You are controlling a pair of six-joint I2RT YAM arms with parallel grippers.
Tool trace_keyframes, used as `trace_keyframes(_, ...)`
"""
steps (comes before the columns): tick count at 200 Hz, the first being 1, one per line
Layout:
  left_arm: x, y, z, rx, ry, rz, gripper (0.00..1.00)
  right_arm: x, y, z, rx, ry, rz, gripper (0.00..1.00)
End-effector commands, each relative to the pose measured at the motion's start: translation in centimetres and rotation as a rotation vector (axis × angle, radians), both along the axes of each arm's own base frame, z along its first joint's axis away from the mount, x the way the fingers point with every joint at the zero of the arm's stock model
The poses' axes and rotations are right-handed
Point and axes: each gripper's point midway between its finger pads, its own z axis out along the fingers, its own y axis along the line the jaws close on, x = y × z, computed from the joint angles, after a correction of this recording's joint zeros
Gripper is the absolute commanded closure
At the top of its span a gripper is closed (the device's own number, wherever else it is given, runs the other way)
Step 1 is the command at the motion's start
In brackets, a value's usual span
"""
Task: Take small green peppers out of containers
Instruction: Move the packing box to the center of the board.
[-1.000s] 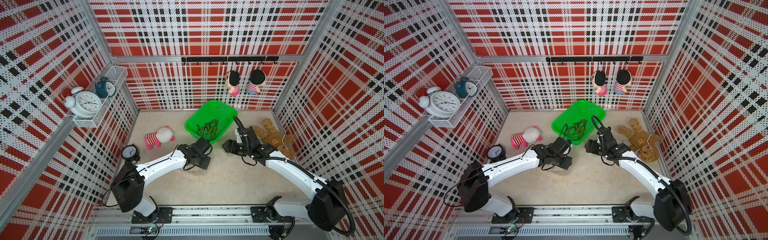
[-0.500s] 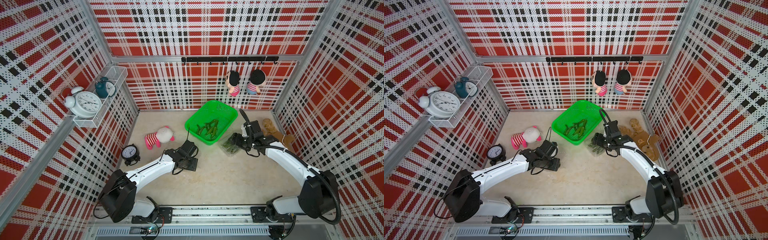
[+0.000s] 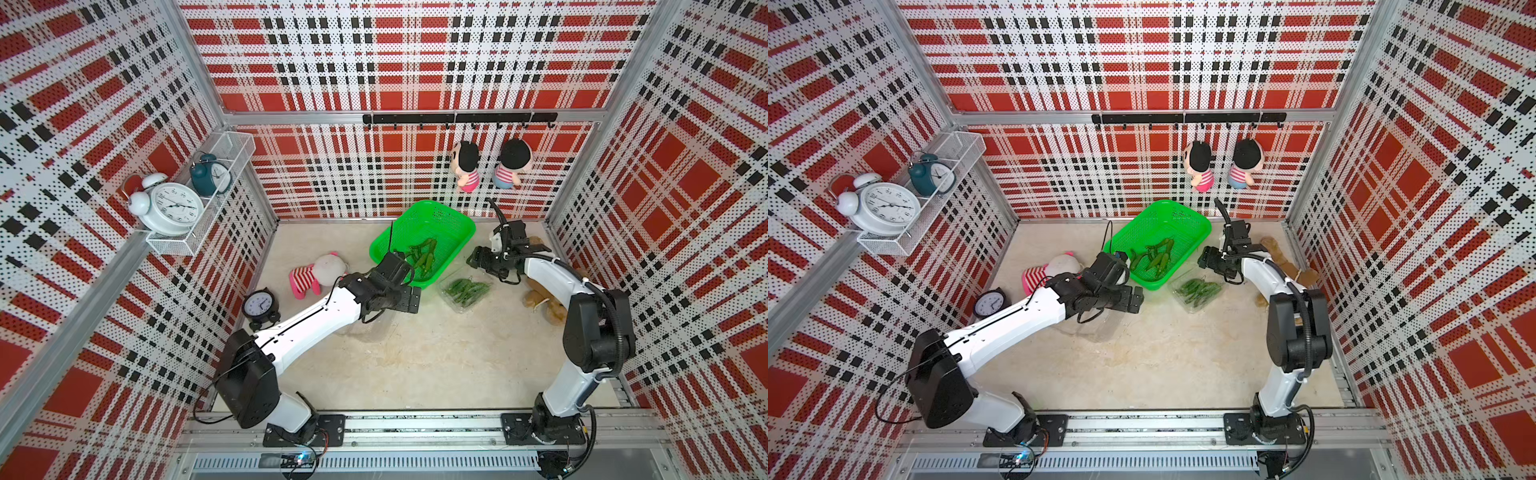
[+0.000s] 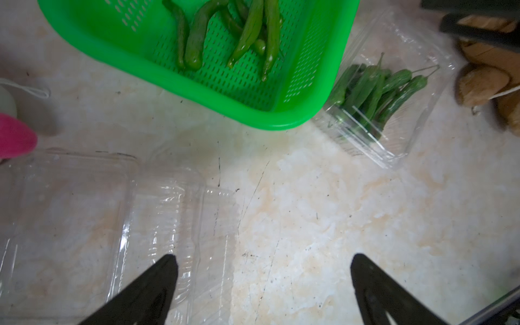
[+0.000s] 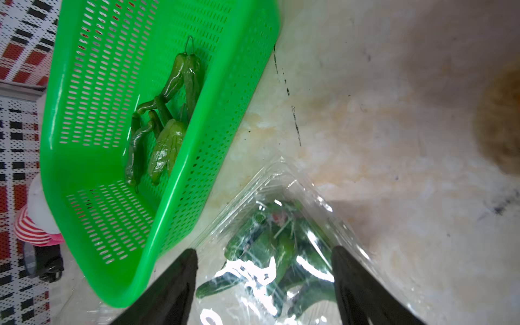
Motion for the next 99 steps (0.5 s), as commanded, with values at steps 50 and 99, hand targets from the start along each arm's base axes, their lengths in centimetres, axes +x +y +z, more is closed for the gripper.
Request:
trace_keyframes(50, 2.2, -1.7, 0.2, 0.063, -0.006, -0.066, 0.01, 2.4, -0.2, -2.2, -0.054, -0.007, 0.104, 0.23)
trace_keyframes(99, 2.7, -4.1, 0.1, 0.036, -0.006, -0.097, 0.02, 0.8, 0.9, -3.9, -0.009, 0.021, 0.175, 0.27)
